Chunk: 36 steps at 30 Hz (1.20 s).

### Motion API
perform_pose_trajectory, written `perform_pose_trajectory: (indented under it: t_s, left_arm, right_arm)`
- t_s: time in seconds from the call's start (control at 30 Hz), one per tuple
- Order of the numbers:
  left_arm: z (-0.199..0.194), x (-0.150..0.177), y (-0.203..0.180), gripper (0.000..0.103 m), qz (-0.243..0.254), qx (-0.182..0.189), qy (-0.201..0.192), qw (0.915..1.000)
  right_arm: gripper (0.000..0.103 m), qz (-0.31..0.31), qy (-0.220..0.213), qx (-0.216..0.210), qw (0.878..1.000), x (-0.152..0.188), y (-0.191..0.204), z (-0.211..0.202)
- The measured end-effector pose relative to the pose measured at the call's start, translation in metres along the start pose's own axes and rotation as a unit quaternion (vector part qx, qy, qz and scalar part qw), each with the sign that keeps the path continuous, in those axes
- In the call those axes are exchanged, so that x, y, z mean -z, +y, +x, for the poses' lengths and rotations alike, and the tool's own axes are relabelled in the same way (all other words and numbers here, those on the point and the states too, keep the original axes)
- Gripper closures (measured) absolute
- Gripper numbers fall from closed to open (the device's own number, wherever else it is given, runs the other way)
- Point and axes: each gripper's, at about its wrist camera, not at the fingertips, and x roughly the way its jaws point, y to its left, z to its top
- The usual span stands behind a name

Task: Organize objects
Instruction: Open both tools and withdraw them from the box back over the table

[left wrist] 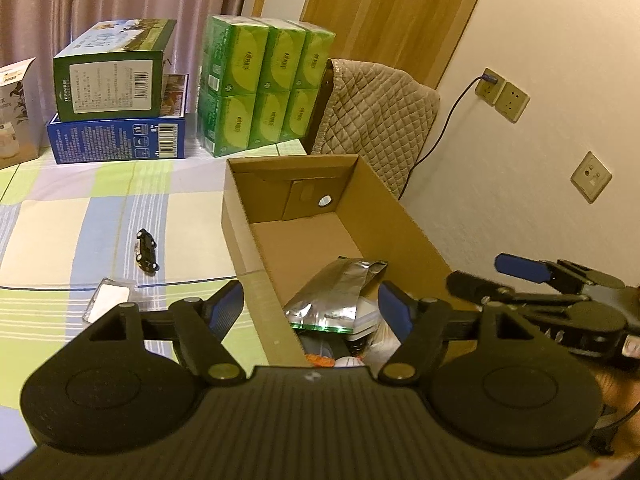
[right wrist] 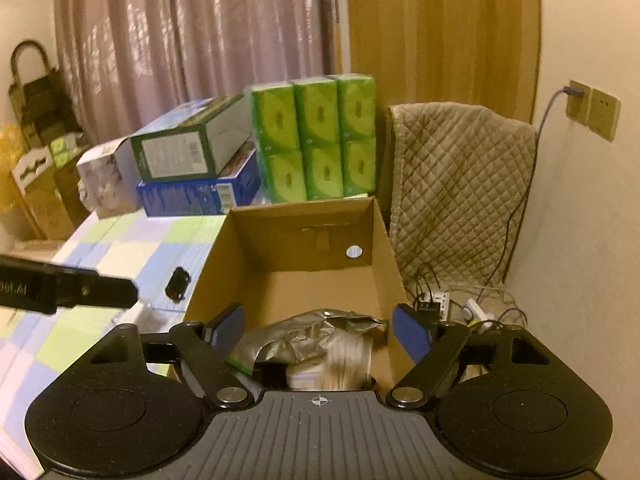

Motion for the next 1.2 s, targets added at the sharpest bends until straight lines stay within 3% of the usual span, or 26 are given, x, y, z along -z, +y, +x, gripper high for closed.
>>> perform_pose_trajectory:
  t_s: [0.43,1.2]
  left_arm:
    - [-0.013,0.013,0.02,0.025,0.001,-0.026,0.0,0.9997]
    - [-0.078,0.032,0.094,0.008,-0.011,-0.095,-0.025,0.9951]
  right_arm:
    - [0.025,0.003,0.015,0.002,1.0,0.004,0.008,-0.013]
    - [0.025,-0.032,0.023,-0.032,0.999,0.006,0.089,-0.014]
